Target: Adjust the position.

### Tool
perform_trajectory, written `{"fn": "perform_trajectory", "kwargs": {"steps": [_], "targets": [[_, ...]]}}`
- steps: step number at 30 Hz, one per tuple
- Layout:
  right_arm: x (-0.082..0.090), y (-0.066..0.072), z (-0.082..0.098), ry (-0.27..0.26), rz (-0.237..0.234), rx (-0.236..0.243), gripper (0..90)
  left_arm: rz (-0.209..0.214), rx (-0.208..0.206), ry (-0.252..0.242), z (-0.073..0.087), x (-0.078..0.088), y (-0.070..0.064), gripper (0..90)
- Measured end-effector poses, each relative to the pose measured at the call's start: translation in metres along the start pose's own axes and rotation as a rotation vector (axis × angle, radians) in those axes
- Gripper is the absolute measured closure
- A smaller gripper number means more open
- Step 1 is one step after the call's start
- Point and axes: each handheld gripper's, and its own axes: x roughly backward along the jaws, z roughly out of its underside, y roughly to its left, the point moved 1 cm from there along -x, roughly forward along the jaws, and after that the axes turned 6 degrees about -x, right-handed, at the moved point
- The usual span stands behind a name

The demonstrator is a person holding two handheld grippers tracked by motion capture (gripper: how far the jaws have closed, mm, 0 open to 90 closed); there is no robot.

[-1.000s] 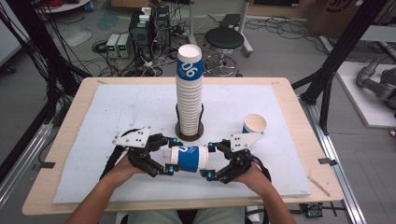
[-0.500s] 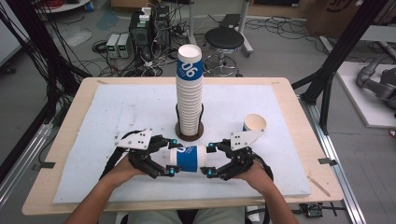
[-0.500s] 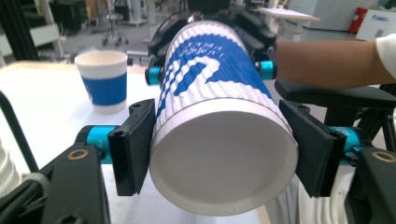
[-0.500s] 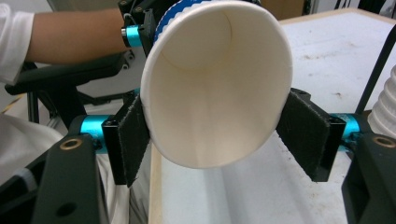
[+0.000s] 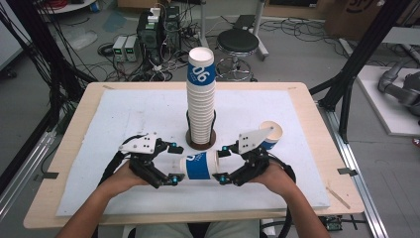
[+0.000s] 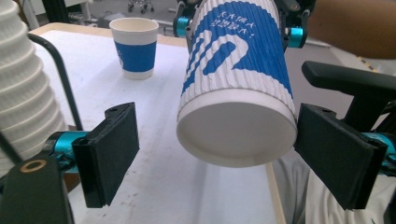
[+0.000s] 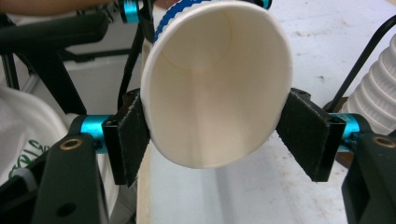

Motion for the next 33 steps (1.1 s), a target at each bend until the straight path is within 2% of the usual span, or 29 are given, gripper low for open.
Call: {"fn": "perform_trajectory", "kwargs": {"steps": [6,12,16,20,25,33], "targets": [[-0.002,0.0,-0.015,0.097,0.013,0.033,29.1,-0.003,-0.025,0.061,-0.008,0.005,0.001,14.3],[-0.009,0.001,-0.029,0.179,0.025,0.072,29.0,0.014,-0.032,0.131,-0.014,-0.002,0.002,14.4],[-0.014,0.002,-0.036,0.237,0.043,0.092,29.1,0.037,-0.051,0.176,-0.018,-0.007,0.004,14.4],[-0.019,0.003,-0.041,0.277,0.039,0.108,29.1,0.052,-0.077,0.224,-0.022,-0.012,0.004,14.5],[-0.024,0.005,-0.048,0.321,0.049,0.128,29.1,0.073,-0.09,0.277,-0.028,-0.022,0.004,14.7],[-0.027,0.008,-0.056,0.385,0.078,0.161,29.0,0.091,-0.086,0.367,-0.032,-0.038,0.005,17.1]]}}
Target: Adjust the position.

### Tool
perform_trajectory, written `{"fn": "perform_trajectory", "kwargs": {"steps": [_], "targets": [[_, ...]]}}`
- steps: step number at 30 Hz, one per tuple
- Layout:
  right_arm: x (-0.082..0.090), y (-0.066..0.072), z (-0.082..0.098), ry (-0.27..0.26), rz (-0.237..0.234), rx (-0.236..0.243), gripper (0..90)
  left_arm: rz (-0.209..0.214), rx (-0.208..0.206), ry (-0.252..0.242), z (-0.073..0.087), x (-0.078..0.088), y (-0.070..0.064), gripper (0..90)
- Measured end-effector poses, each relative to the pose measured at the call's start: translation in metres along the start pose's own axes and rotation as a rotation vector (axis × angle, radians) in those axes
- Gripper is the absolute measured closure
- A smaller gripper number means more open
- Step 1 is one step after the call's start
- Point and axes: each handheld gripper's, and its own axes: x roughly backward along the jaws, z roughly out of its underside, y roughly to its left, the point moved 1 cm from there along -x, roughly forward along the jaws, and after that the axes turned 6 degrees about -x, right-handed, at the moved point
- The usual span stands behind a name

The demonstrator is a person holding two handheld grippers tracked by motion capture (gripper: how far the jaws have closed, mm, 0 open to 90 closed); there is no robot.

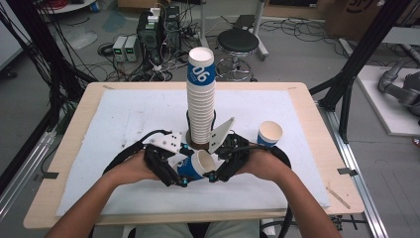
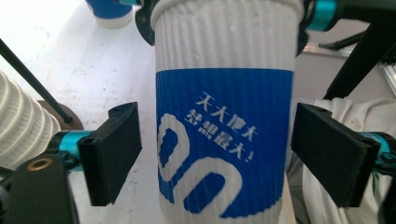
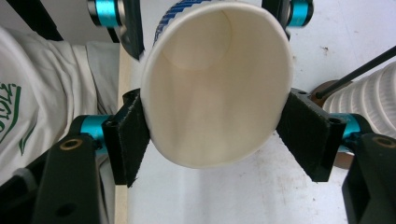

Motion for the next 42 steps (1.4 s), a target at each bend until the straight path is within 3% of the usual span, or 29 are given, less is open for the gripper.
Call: {"fn": "perform_trajectory", "kwargs": {"steps": [14,20,28,30,32,36,42], "targets": [[-0.006,0.003,-0.001,0.094,0.03,0.031,29.0,0.025,0.004,0.072,-0.003,-0.016,0.003,24.7],[-0.01,0.005,-0.002,0.111,0.029,0.034,29.0,0.043,-0.003,0.079,-0.003,-0.02,0.002,29.3],[-0.011,0.006,-0.002,0.121,0.036,0.041,29.0,0.038,-0.023,0.054,0.002,-0.021,0.002,29.7],[-0.01,0.006,-0.003,0.124,0.043,0.043,28.1,0.033,-0.02,0.021,0.005,-0.021,0.002,29.6],[-0.009,0.006,-0.003,0.106,0.039,0.033,25.5,0.03,-0.011,-0.021,0.007,-0.019,0.002,28.6],[-0.002,0.004,-0.001,0.007,0.035,0.001,23.8,0.018,0.012,-0.117,0.013,-0.015,0.001,28.1],[0.01,-0.001,0.006,-0.164,-0.006,-0.056,22.8,-0.009,0.028,-0.185,0.025,-0.011,0.001,28.1]]}}
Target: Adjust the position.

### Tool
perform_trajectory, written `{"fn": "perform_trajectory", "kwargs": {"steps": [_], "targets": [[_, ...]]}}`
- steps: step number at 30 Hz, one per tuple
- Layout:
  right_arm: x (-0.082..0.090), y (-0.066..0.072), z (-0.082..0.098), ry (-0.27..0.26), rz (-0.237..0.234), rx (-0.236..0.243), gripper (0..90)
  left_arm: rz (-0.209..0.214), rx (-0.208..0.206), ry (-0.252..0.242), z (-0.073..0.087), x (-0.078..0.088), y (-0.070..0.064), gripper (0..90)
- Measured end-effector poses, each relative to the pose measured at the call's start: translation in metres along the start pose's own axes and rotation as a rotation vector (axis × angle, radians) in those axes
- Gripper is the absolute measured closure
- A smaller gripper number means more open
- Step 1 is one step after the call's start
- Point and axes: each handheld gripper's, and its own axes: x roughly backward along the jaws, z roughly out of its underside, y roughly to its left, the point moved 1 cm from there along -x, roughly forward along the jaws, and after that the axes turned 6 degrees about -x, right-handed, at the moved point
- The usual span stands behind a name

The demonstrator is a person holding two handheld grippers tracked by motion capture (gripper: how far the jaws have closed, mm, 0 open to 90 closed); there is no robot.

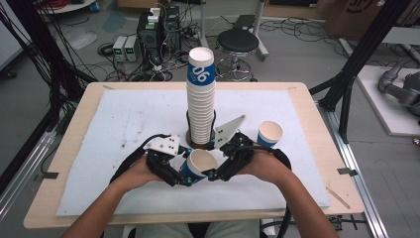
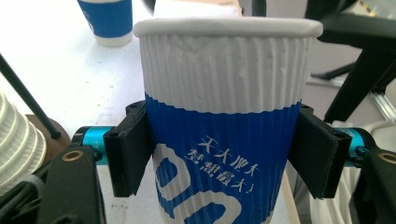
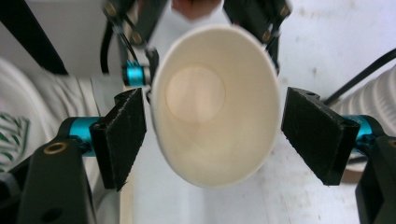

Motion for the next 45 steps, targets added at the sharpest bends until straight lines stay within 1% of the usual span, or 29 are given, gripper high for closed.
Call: {"fn": "perform_trajectory", "kwargs": {"steps": [3,7,9,10,11,13,15,18,20,23,26,28,33,40,42,45], "targets": [[0.008,-0.001,0.003,-0.073,-0.006,-0.035,22.3,-0.024,0.011,-0.054,0.005,0.004,0.0,28.1],[0.019,-0.005,0.011,-0.183,0.014,-0.086,22.3,-0.067,0.014,-0.133,0.012,0.011,0.0,27.9],[0.025,-0.007,0.017,-0.221,0.033,-0.105,22.2,-0.091,0.009,-0.18,0.016,0.015,0.001,27.8],[0.027,-0.008,0.02,-0.231,0.037,-0.119,22.2,-0.103,0.015,-0.202,0.017,0.017,0.001,27.8],[0.029,-0.008,0.023,-0.245,0.045,-0.127,22.2,-0.114,0.014,-0.215,0.019,0.02,0.001,27.8],[0.033,-0.009,0.029,-0.258,0.06,-0.144,22.3,-0.142,0.026,-0.247,0.023,0.024,0.002,27.8],[0.035,-0.009,0.035,-0.271,0.072,-0.159,22.3,-0.171,0.026,-0.276,0.026,0.029,0.003,27.8],[0.038,-0.01,0.046,-0.286,0.088,-0.194,22.2,-0.197,0.029,-0.315,0.03,0.035,0.004,27.8],[0.04,-0.01,0.052,-0.3,0.101,-0.215,22.2,-0.219,0.025,-0.326,0.032,0.038,0.004,27.8],[0.043,-0.01,0.062,-0.328,0.124,-0.245,22.1,-0.241,0.026,-0.351,0.035,0.042,0.004,27.8],[0.045,-0.01,0.072,-0.347,0.16,-0.265,21.7,-0.267,0.027,-0.381,0.037,0.046,0.004,27.8],[0.046,-0.01,0.078,-0.359,0.189,-0.275,21.7,-0.275,0.035,-0.403,0.038,0.049,0.004,27.6],[0.046,-0.01,0.094,-0.377,0.262,-0.301,21.7,-0.301,0.036,-0.428,0.041,0.054,0.004,27.4],[0.043,-0.012,0.115,-0.385,0.348,-0.35,21.7,-0.354,0.022,-0.469,0.045,0.064,0.001,27.4],[0.042,-0.012,0.121,-0.393,0.362,-0.36,21.7,-0.371,0.015,-0.479,0.047,0.068,0.001,27.5],[0.041,-0.011,0.128,-0.407,0.365,-0.376,21.8,-0.404,0.019,-0.491,0.051,0.073,0.0,27.4]]}}
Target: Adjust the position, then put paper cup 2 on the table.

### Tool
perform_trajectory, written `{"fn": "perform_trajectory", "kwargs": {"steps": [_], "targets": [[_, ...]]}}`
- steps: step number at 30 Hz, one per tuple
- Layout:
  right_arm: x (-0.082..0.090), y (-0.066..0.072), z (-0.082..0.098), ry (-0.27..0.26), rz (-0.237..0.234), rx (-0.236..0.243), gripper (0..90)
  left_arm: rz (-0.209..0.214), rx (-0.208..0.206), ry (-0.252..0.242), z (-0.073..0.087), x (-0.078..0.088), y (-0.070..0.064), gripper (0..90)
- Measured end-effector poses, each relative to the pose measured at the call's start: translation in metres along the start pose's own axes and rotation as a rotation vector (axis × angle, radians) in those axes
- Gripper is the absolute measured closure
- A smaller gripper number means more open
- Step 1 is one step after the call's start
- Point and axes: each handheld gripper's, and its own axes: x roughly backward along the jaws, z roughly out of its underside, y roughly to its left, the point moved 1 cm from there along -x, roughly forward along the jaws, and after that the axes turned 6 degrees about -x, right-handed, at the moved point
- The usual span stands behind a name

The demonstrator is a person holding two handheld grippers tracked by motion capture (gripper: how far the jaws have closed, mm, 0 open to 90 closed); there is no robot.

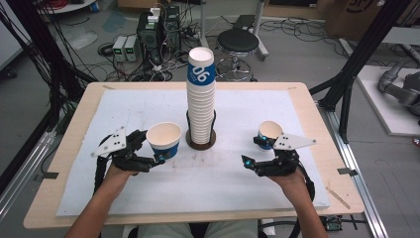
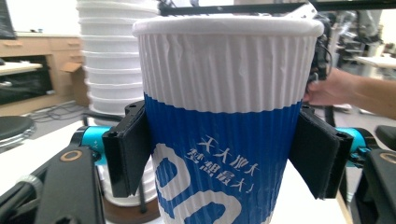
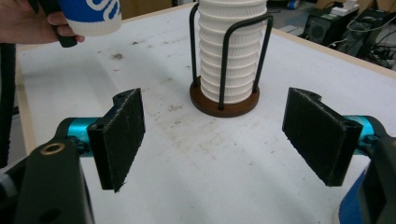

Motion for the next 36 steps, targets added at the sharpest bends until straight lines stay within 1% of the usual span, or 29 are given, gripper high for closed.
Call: {"fn": "perform_trajectory", "kwargs": {"steps": [3,5,8,11,14,16,19,23,29,32,36], "targets": [[-0.001,-0.002,0.005,-0.012,0.005,-0.009,21.8,-0.033,0.006,-0.022,0.0,0.007,0.002,27.4],[-0.002,-0.002,0.008,-0.006,0.012,-0.018,21.8,-0.049,0.002,-0.027,-0.001,0.012,0.004,27.4],[-0.003,-0.002,0.009,-0.003,0.014,-0.006,21.8,-0.073,-0.003,-0.034,-0.001,0.017,0.006,27.4],[-0.002,-0.002,0.009,-0.005,0.014,-0.005,21.8,-0.095,-0.007,-0.037,0.001,0.022,0.008,27.3],[-0.001,-0.002,0.01,-0.008,0.014,-0.011,21.8,-0.113,-0.001,-0.044,0.003,0.026,0.008,27.2],[-0.001,-0.002,0.011,-0.008,0.012,-0.017,21.8,-0.115,0.002,-0.04,0.003,0.027,0.009,27.2],[0.0,-0.003,0.011,-0.011,0.015,-0.017,21.8,-0.122,-0.002,-0.033,0.004,0.029,0.01,27.0],[0.0,-0.002,0.011,-0.012,0.017,-0.012,21.8,-0.139,-0.001,-0.039,0.003,0.032,0.013,26.9],[0.0,-0.002,0.013,-0.009,0.021,-0.018,21.9,-0.168,0.01,-0.048,0.004,0.039,0.02,26.6],[-0.002,-0.001,0.015,0.001,0.02,-0.017,21.9,-0.191,0.009,-0.047,0.006,0.041,0.026,26.6],[-0.004,-0.001,0.015,0.009,0.013,-0.013,21.9,-0.233,0.021,-0.038,0.012,0.041,0.036,26.6]]}}
